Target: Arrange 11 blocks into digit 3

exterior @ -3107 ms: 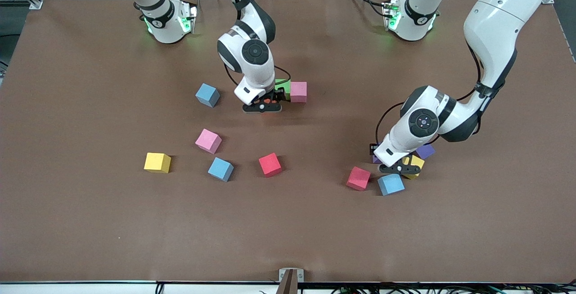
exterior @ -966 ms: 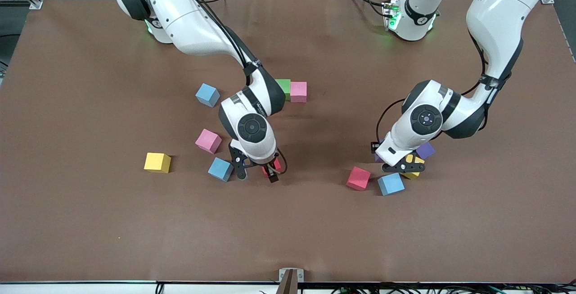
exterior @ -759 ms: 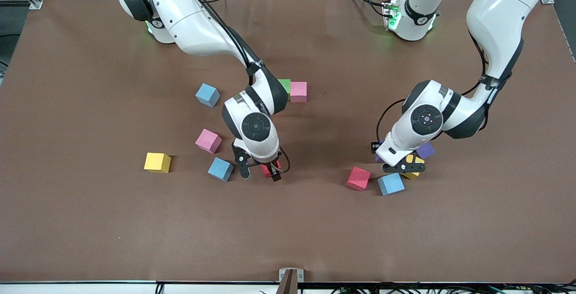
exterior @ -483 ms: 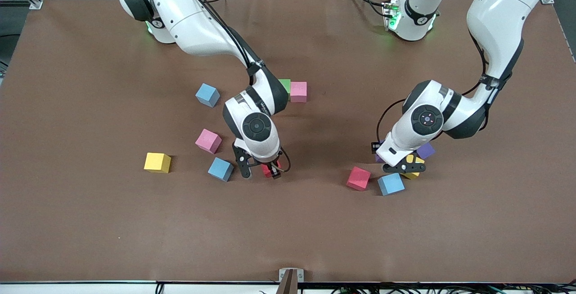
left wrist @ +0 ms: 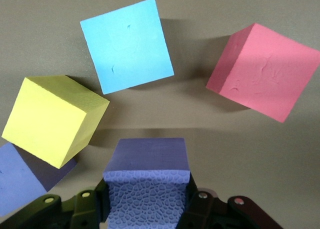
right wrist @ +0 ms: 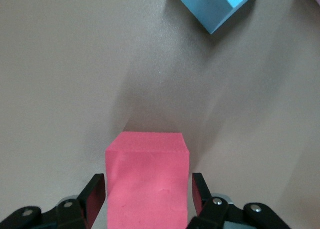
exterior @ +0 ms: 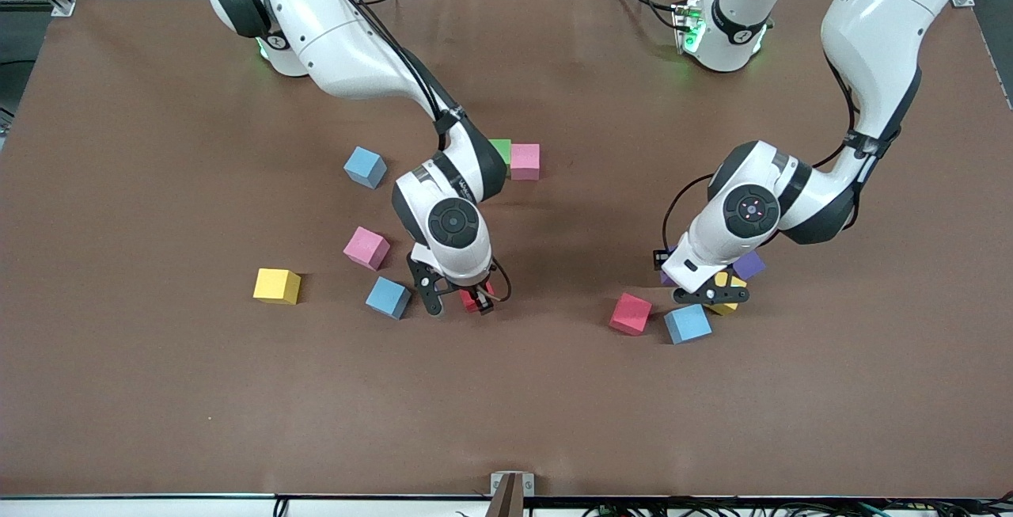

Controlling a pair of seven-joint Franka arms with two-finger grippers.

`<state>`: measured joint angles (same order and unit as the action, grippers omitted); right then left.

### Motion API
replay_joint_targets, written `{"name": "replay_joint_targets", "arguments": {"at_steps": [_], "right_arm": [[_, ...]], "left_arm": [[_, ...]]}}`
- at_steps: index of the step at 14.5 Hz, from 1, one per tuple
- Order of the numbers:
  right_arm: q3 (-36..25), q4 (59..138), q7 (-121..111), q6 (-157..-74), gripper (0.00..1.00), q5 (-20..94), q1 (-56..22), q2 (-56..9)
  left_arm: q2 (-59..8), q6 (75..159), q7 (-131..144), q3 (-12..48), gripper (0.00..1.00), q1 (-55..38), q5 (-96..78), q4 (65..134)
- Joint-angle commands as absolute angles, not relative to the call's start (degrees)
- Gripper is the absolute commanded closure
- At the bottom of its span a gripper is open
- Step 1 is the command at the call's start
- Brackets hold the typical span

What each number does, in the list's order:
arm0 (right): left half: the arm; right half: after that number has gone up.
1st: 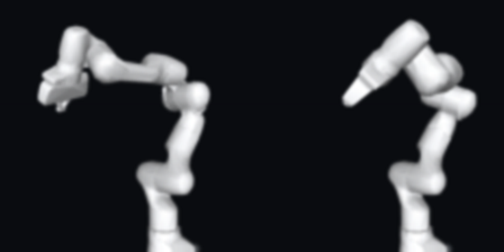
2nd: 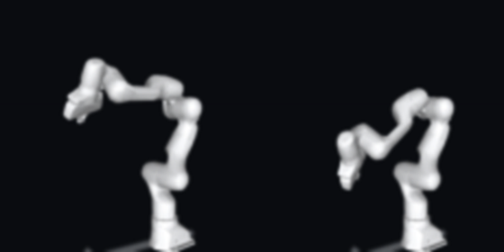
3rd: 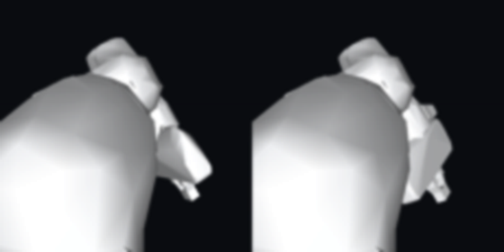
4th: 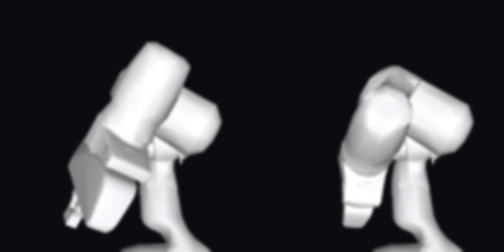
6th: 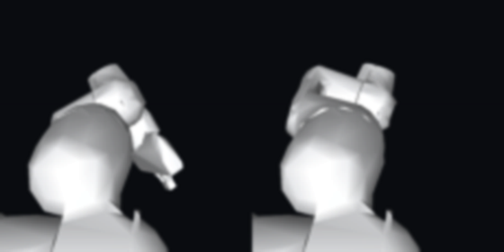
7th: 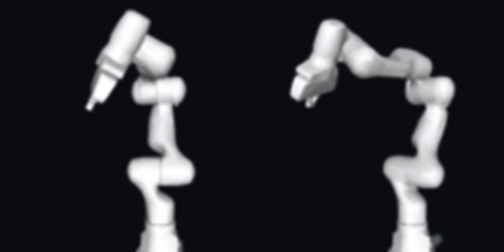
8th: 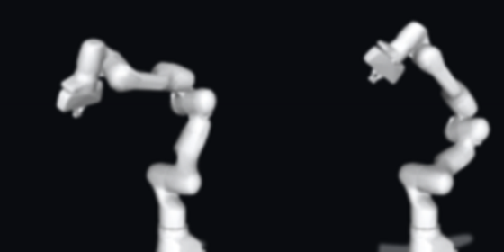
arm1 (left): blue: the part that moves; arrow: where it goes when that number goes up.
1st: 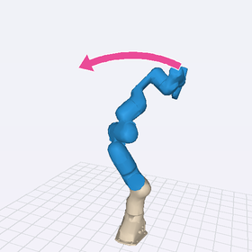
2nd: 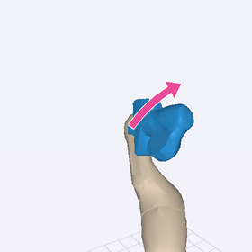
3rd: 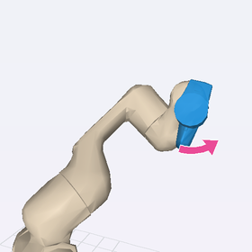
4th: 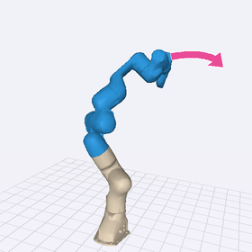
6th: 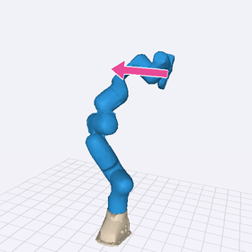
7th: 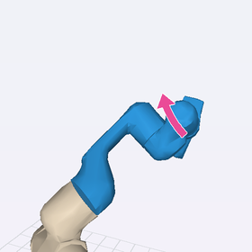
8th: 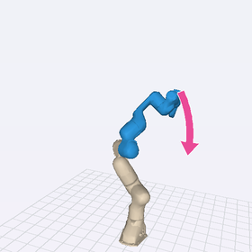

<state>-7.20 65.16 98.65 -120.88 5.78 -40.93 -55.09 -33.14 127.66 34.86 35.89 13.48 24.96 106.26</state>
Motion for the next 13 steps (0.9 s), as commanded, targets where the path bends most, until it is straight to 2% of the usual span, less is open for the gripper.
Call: {"name": "replay_joint_targets", "arguments": {"at_steps": [1,2,3,4,5,7,11,13], "right_arm": [[-7.21,65.13,97.38,-120.85,0.22,4.92,-40.78,-55.46],[-7.21,65.21,97.30,-120.94,0.30,4.83,-40.78,-55.46],[-7.21,65.13,97.21,-121.02,0.52,4.75,-40.78,-55.46],[-7.21,65.21,96.86,-121.03,0.85,4.83,-40.61,-55.37],[-7.21,65.21,94.77,-120.76,1.00,4.57,-40.61,-55.20],[-7.12,70.71,79.37,-121.98,1.00,4.04,-42.00,-53.02],[-6.77,80.92,60.44,-124.28,1.00,4.04,-44.38,-45.37],[-5.72,88.55,50.84,-126.72,1.00,4.39,-44.38,-40.11]], "left_arm": [[-32.26,126.47,35.07,36.47,0.58,14.06,24.00,105.91],[-32.34,126.47,35.07,36.47,0.58,14.06,23.82,105.82],[-32.34,126.47,35.16,36.47,0.58,14.06,23.64,105.82],[-32.34,126.47,35.16,36.47,0.58,14.06,23.64,105.82],[-32.34,126.47,35.16,36.47,0.58,14.06,23.64,105.82],[-32.43,126.47,35.16,36.47,0.58,13.98,23.64,105.82],[-32.52,126.47,35.16,36.39,0.58,13.97,23.64,105.82],[-32.52,126.47,35.16,36.47,0.58,13.97,23.64,105.82]]}}
